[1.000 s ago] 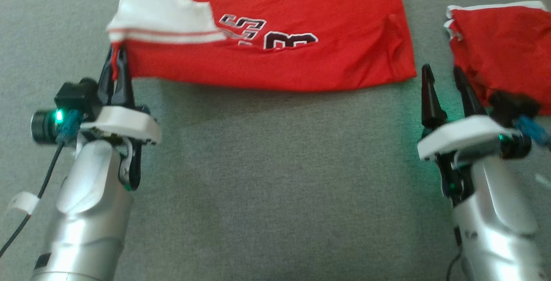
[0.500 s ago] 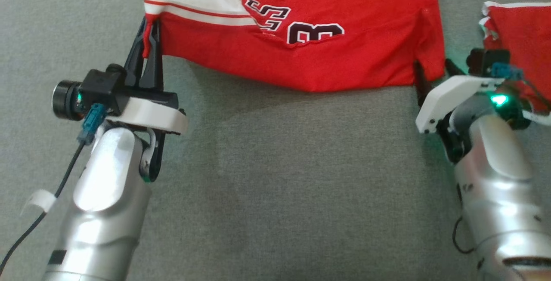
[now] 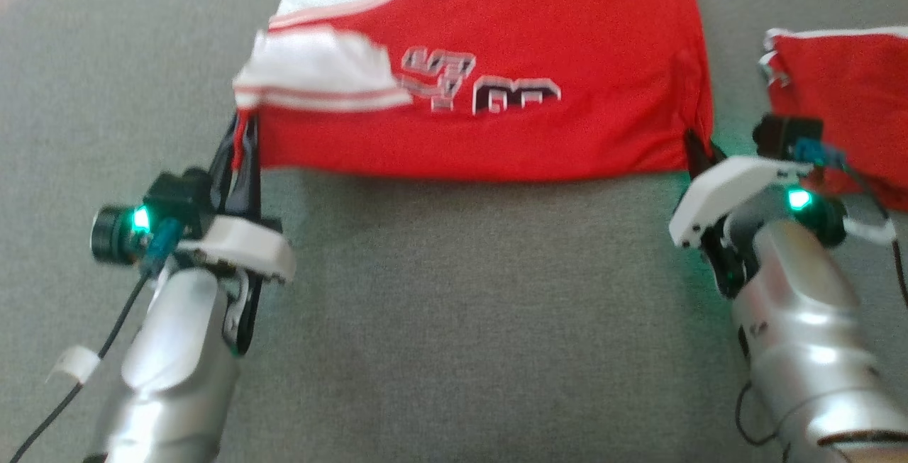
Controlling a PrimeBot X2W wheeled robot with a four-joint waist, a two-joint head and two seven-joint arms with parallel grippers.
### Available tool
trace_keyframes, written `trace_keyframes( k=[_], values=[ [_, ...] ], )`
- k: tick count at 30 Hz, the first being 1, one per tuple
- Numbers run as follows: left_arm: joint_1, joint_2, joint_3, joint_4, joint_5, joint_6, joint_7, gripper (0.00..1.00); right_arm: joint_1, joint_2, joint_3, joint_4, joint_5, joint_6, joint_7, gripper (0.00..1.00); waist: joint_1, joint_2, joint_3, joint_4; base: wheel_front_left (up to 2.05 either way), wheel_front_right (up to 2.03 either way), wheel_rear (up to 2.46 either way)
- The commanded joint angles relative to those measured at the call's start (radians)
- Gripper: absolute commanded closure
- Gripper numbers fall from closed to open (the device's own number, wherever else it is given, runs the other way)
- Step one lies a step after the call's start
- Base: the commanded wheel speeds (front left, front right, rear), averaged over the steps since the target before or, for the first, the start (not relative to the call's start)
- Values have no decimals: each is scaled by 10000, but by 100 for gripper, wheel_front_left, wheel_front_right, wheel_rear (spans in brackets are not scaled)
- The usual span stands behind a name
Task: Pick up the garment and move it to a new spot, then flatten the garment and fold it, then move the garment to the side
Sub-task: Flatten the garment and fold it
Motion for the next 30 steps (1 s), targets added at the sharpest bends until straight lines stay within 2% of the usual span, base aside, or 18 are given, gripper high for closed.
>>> trace_keyframes(
  k=[1, 8, 15, 19, 27, 28, 29, 30],
  values=[
    [-77, 448, 334, -143, -19, 60, 52, 100, 115, 120, 247, -206, 172, -7, -296, 100, 0, 0, -388, -156, 0, 0, 0],
    [734, 579, 147, 279, -146, -54, 566, 100, 1036, 120, -86, -198, 524, -7, -623, 100, 0, 0, -1462, -171, 0, 0, 0],
    [1816, 666, -429, 81, -32, -274, 1361, 100, 2517, 120, -512, -856, 673, -7, 337, 100, 0, 0, -2351, -42, 0, 0, 0],
    [2347, 658, -562, -315, -99, -240, 1677, 100, 3553, 120, -891, -2049, 432, -7, 1027, 100, 0, 0, -2665, -8, 0, 0, 0],
    [2953, 636, -772, -996, -158, -91, 2092, 100, 5358, 120, -1242, -5399, 758, -7, 2370, 100, 0, 0, -2710, -50, 0, 0, 0],
    [2970, 625, -774, -1061, -181, -73, 2104, 100, 5512, 120, -1232, -5782, 817, -7, 2383, 74, 0, 0, -2689, -60, 0, 0, 0],
    [2977, 619, -766, -1125, -196, -44, 2090, 91, 5646, 120, -1248, -6135, 885, -7, 2345, 0, 0, 0, -2666, -67, 0, 0, 0],
    [2972, 615, -757, -1194, -196, 0, 2040, 54, 5760, 120, -1198, -6437, 980, -7, 2330, 0, 0, 0, -2639, -70, 0, 0, 0]
  ],
)
